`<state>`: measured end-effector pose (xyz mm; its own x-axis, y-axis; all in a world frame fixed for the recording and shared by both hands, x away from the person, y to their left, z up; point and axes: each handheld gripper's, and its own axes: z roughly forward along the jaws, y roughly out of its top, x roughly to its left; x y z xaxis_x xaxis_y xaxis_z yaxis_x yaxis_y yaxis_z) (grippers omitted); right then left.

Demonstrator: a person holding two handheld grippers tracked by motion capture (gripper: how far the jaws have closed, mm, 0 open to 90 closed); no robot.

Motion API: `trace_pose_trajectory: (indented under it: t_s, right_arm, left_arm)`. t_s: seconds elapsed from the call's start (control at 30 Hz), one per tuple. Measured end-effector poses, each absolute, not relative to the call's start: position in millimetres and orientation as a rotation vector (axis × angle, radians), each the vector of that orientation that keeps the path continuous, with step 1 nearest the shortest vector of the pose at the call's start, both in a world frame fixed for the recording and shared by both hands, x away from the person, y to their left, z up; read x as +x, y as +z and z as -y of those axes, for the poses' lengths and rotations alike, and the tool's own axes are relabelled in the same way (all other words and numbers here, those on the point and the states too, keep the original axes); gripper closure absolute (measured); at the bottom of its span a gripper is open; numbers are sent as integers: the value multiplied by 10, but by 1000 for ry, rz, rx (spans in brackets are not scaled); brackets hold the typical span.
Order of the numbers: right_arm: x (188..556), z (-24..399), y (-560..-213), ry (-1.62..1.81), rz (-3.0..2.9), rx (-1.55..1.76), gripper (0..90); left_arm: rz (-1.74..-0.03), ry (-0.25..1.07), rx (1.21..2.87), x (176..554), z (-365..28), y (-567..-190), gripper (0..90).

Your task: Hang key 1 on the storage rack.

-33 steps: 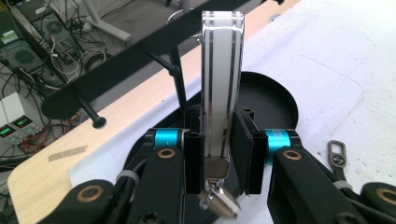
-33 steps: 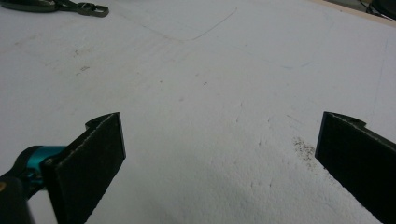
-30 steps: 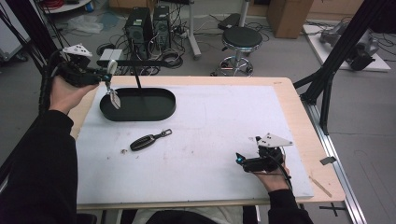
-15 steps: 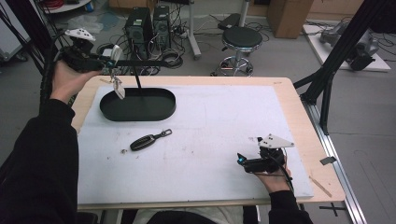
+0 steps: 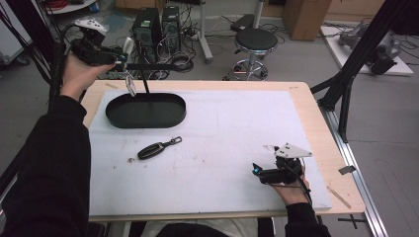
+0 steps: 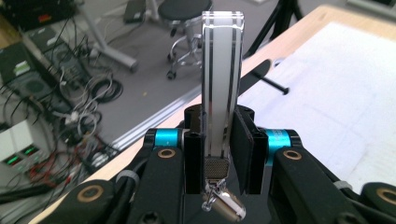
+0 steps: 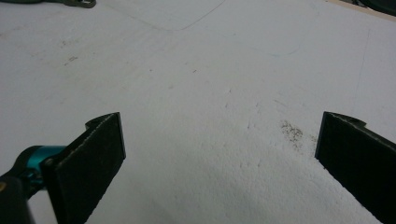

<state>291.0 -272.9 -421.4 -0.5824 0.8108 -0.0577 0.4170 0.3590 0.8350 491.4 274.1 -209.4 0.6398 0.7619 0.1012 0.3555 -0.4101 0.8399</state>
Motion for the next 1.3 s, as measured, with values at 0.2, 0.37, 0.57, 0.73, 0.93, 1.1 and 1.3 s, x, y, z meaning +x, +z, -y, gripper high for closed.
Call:
trace_pose_trajectory:
  t_s: [0.2,0.37,0.57,0.73,0.93,1.1,1.3]
  right_arm:
    - [2906,2737,-4221,1117,-2166,1059,8]
    - [2896,2763,-4221,1117,-2160,1061,8]
    - [2890,2761,-4230,1109,-2166,1068,8]
    - [2898,2744,-4234,1107,-2174,1058,8]
    - [2900,2754,-4240,1104,-2175,1063,8]
    - [2901,2766,-4244,1095,-2174,1073,8]
    - [2898,2765,-4240,1097,-2175,1074,8]
  left_arm:
    - [-915,630,2045,4986,-2665,-2088,754]
    - [-950,651,2060,5017,-2679,-2131,754]
    - [-950,700,1993,5042,-2685,-2121,754]
    - [-992,803,1939,5070,-2664,-2161,753]
    - [-1025,786,1840,5090,-2729,-2262,752]
    - [-1071,749,1801,5084,-2792,-2250,743]
    - [-1052,606,1655,5019,-2897,-2162,398]
